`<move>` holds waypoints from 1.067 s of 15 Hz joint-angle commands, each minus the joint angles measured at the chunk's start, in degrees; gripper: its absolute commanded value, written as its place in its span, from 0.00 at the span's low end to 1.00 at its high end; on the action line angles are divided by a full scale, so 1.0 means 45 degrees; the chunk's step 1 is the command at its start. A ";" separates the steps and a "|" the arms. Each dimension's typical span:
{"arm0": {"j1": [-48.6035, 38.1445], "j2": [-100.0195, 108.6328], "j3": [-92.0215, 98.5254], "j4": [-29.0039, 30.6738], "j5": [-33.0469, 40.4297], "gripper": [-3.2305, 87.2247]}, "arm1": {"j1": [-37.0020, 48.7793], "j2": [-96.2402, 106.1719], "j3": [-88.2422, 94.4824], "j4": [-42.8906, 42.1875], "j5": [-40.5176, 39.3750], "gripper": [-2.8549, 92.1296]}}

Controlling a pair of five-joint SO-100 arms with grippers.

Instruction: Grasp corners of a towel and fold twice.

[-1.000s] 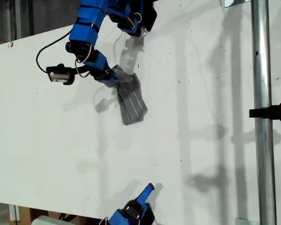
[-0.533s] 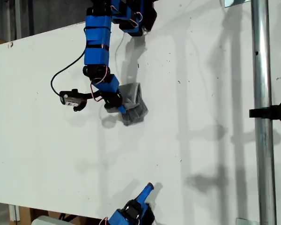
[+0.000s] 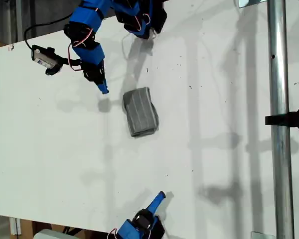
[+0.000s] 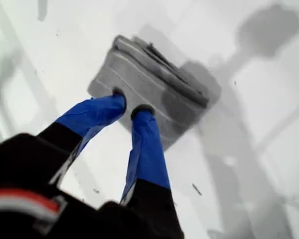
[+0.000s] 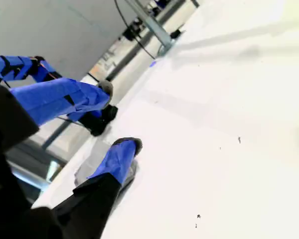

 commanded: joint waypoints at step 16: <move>-0.3047 0.0078 0.3965 0.1523 0.5566 0.13 | -0.4160 1.4180 1.3906 0.2148 0.6406 0.16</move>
